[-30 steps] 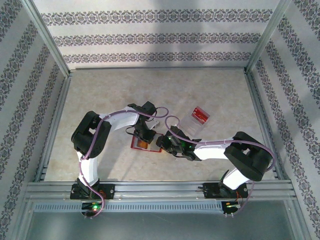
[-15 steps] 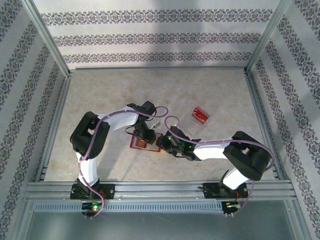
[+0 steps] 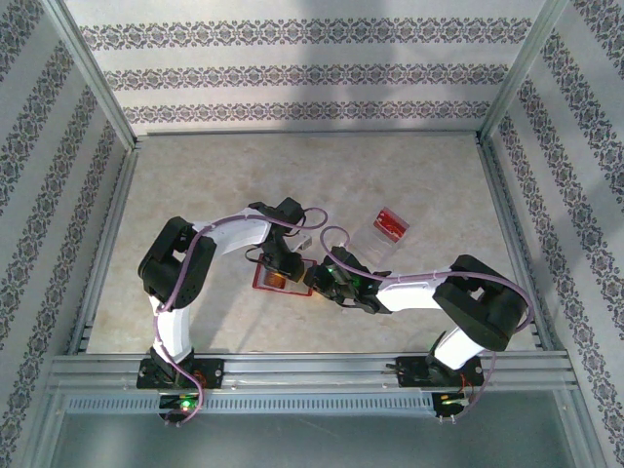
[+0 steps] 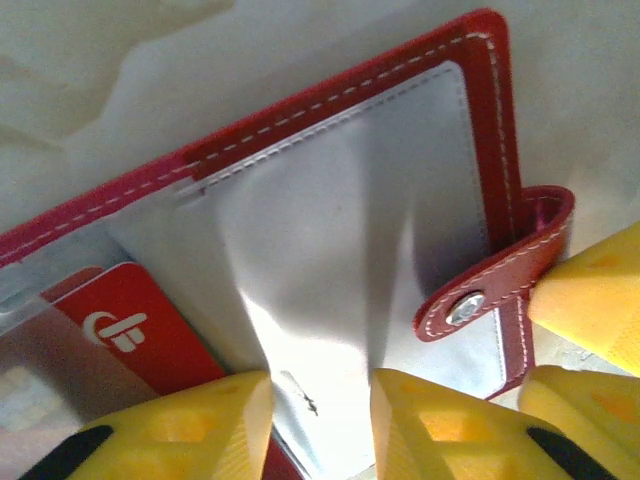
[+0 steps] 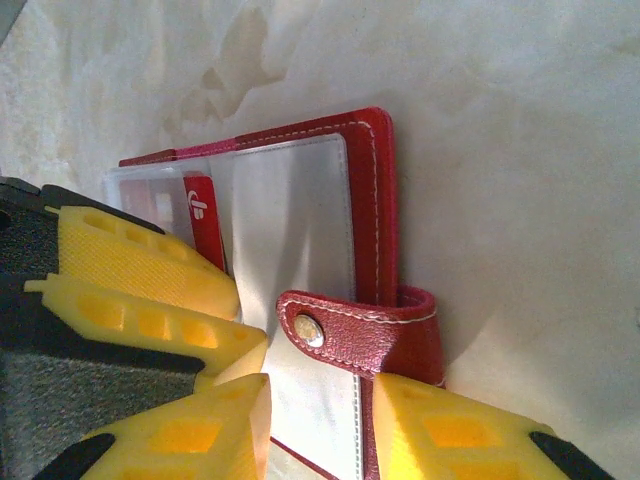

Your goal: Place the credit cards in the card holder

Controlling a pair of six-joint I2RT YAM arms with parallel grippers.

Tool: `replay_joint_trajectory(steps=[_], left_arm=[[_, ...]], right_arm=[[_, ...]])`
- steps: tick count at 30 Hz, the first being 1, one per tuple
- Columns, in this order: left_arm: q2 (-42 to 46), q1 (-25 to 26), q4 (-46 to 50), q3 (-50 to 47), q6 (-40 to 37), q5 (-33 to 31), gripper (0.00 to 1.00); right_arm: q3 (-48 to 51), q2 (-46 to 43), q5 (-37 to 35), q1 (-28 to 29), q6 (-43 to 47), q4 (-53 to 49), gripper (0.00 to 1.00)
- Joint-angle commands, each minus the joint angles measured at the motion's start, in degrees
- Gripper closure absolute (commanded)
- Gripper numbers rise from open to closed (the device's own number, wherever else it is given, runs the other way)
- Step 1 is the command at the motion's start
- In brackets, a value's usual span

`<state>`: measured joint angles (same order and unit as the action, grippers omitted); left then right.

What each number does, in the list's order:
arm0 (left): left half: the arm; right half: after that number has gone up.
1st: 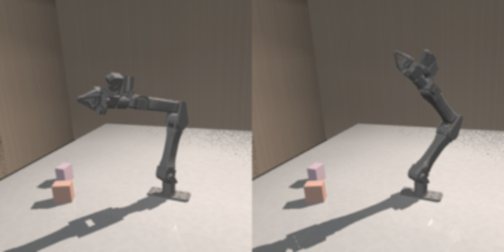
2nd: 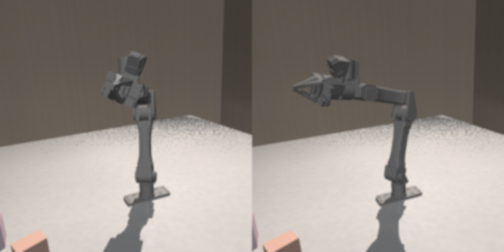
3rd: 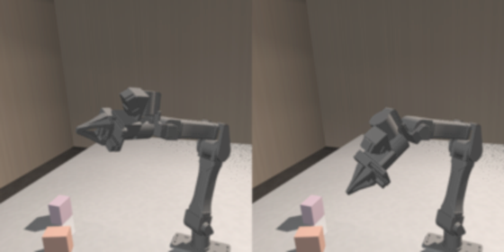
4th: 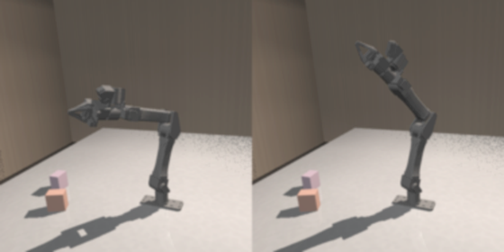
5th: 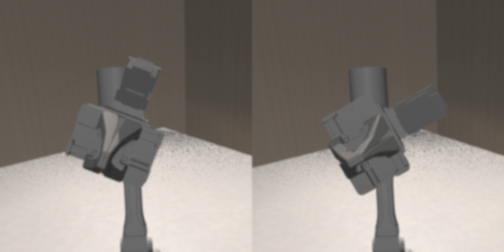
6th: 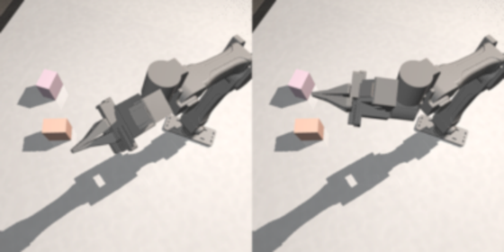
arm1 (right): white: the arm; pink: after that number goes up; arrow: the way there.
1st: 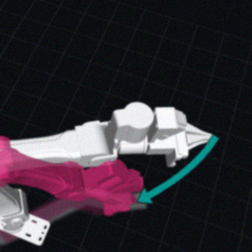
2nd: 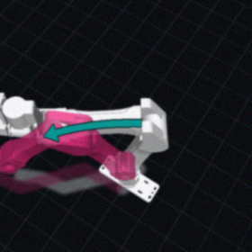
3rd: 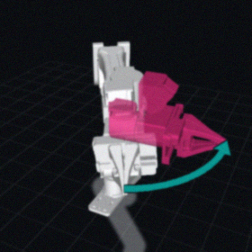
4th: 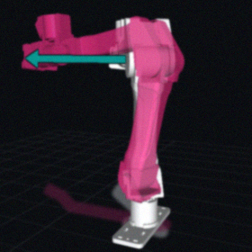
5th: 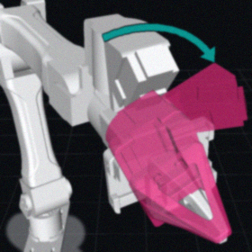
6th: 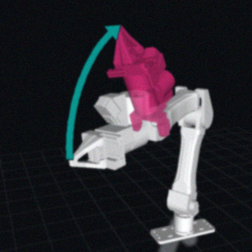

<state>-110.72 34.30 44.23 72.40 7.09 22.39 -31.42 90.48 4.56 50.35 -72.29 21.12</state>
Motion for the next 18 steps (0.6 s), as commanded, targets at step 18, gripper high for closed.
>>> replay_joint_trajectory(steps=[18], left_arm=[[-4.33,0.68,0.68,-3.73,0.47,-3.7,0.97]], right_arm=[[0.76,-2.23,-0.17,-0.34,-0.11,0.89,0.67]])
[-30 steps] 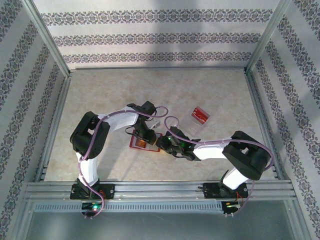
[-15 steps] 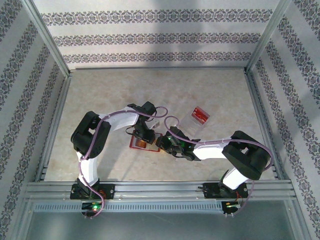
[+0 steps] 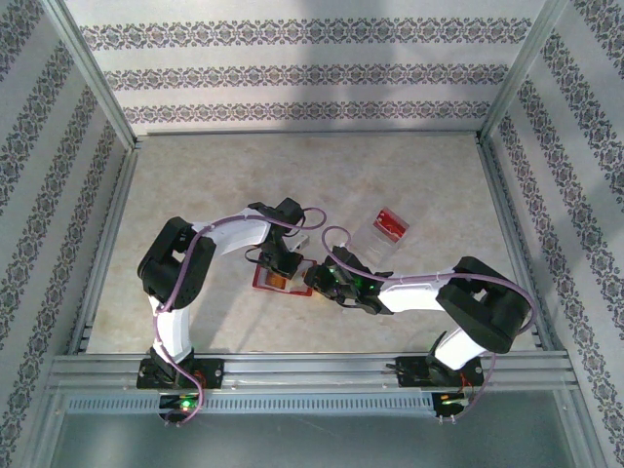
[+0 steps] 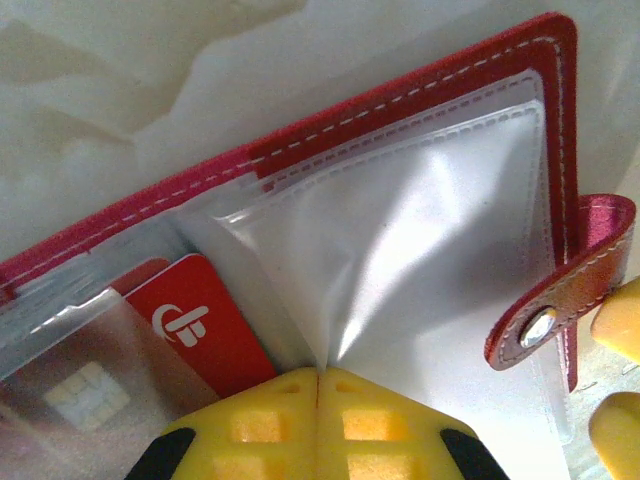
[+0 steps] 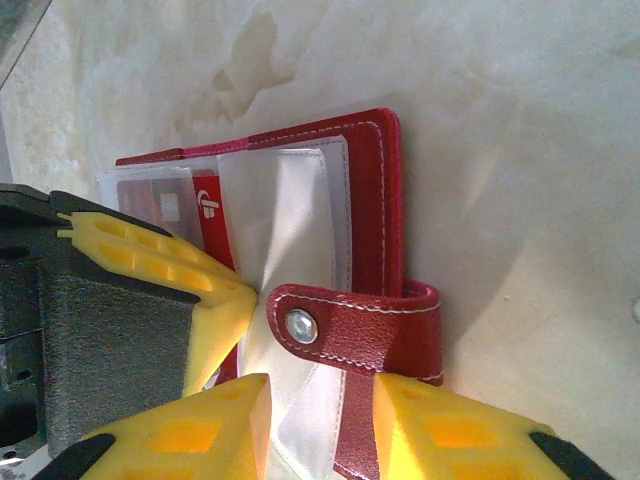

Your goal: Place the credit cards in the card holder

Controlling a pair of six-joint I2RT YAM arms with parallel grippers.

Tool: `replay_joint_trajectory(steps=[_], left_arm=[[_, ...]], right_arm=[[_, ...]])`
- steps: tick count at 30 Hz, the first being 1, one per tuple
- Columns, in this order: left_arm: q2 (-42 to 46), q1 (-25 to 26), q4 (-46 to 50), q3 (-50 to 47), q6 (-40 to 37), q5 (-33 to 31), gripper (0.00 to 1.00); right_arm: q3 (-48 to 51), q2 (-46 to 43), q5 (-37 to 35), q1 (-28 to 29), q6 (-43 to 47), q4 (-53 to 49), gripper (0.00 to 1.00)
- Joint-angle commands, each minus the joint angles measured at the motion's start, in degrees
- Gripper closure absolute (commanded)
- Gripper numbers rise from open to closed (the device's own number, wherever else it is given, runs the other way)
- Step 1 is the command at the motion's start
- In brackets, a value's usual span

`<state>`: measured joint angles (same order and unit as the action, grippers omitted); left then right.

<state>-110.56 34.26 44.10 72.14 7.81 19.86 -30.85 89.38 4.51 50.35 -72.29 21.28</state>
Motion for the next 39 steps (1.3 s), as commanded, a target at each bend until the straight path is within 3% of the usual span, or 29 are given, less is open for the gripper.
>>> replay_joint_trajectory(steps=[1,13,39], left_arm=[[-4.4,0.63,0.81,-3.43,-0.26,-1.13,0.97],[-4.31,0.28,0.46,-3.63,-0.34,-1.0,0.97],[-4.49,0.21,0.47,-3.58,-0.43,-0.87,0.97]], right_arm=[[-0.03,-1.18,0.09,-0.35,-0.09,0.91,0.67],[-0.66,-3.6,0.41,0.26,-1.17,0.37,0.67],[-3.1,4.26,5.26,0.78,-3.27,4.84,0.69]])
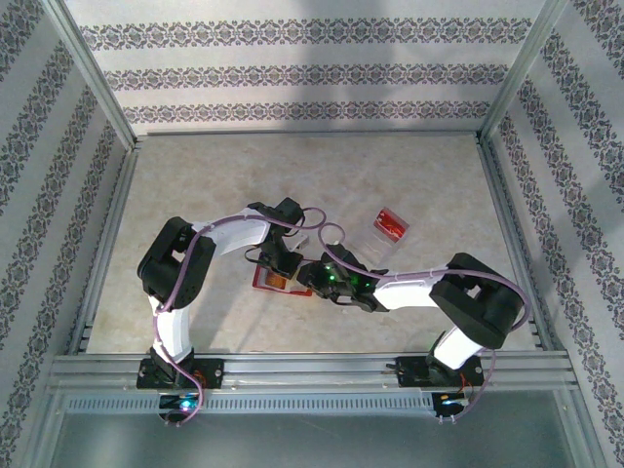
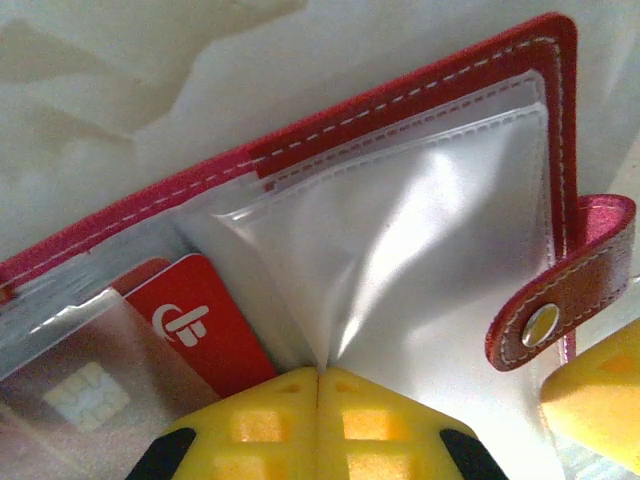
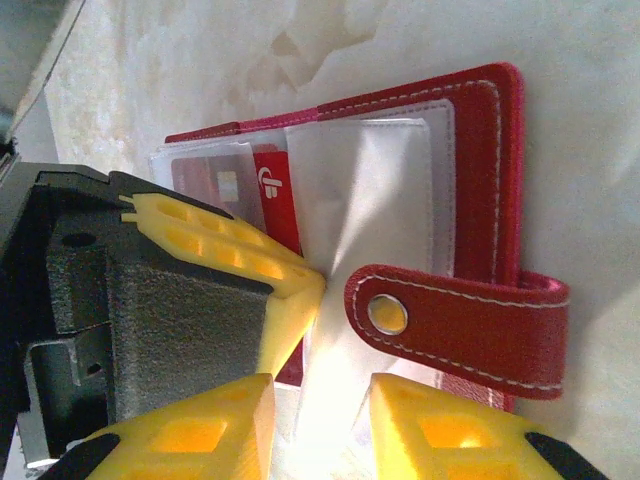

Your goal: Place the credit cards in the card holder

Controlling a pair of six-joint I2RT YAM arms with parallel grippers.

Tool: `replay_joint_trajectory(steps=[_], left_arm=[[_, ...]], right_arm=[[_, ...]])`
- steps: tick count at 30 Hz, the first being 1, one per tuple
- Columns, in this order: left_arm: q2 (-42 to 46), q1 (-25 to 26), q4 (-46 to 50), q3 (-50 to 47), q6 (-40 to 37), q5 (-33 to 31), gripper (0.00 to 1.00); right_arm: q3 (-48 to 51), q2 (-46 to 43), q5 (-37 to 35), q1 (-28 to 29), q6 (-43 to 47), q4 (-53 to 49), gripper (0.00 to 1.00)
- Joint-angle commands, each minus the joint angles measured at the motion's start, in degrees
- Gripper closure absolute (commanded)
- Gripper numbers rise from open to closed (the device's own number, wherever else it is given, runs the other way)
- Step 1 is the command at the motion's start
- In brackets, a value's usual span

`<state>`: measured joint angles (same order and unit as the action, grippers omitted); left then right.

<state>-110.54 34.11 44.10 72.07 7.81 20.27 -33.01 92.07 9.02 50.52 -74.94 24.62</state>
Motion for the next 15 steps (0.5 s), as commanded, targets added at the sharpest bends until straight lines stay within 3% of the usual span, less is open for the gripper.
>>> replay_joint_trajectory(steps=[1,15], left_arm=[[-4.51,0.35,0.46,-3.52,-0.43,-1.29,0.97],[-4.35,0.35,0.48,-3.45,-0.36,-1.33,0.97]], right_arm=[[-0.92,1.93,0.99,0.61,-0.73,1.86,0.69],[0.8,0.97,0.14,0.45,-2.53,1.48,0.69]])
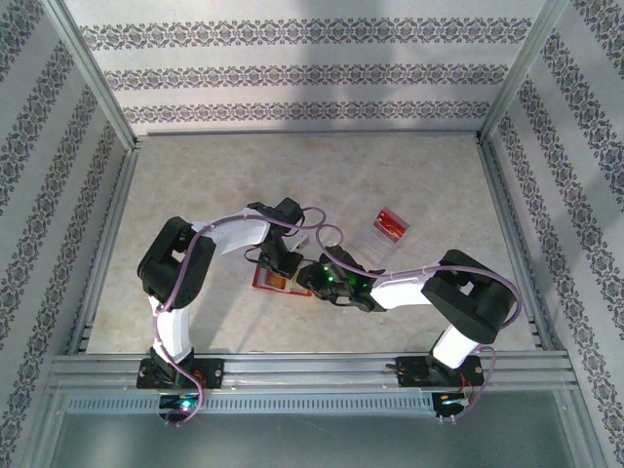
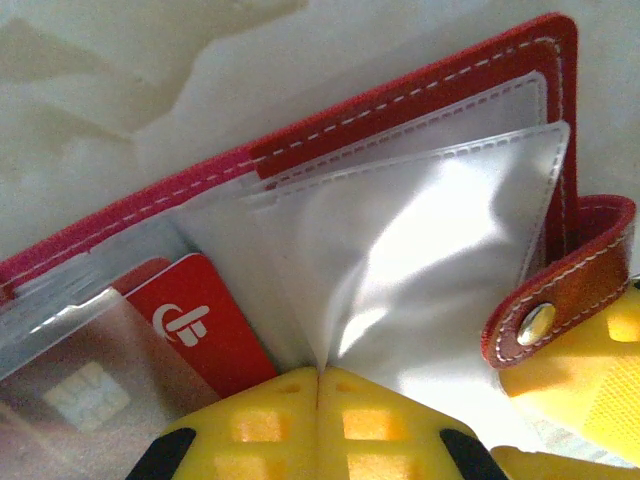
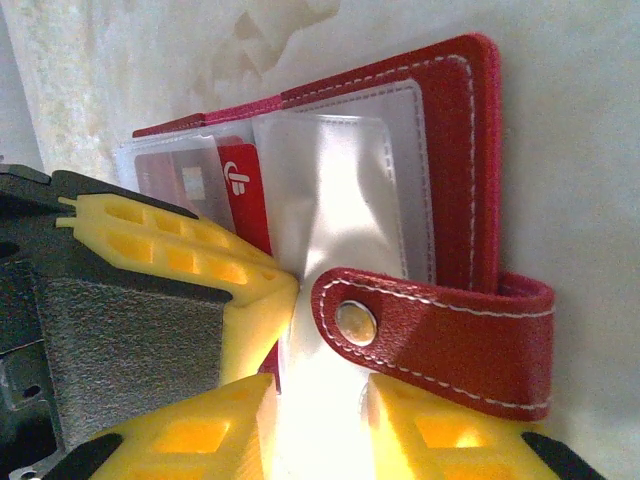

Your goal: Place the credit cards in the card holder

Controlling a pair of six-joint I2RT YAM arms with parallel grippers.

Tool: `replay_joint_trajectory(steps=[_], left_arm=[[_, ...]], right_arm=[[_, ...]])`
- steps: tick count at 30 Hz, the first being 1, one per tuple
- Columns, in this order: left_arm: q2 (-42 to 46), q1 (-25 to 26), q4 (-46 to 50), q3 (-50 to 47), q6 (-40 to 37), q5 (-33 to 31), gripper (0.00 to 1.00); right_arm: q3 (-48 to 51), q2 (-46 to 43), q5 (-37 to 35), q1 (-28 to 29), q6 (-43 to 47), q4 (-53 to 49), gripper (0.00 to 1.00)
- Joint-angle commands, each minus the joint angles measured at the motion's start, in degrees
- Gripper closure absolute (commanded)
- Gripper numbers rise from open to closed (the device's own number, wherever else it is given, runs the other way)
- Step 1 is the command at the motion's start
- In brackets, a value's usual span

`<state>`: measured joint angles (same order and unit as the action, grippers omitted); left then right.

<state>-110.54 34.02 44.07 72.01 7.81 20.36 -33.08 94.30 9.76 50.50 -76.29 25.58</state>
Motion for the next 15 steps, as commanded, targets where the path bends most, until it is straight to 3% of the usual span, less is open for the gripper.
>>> replay_joint_trajectory(steps=[1,15], left_arm=[[-4.33,0.43,0.51,-3.44,-0.34,-1.43,0.97],[-4.24,-0.36,0.39,-3.51,-0.32,-1.06,0.97]], right_arm=[[1.12,-1.39,-0.75,0.41,-1.34,0.52,0.69],[1.24,-0.32,-0.01,0.65,-1.81,1.75,0.71]])
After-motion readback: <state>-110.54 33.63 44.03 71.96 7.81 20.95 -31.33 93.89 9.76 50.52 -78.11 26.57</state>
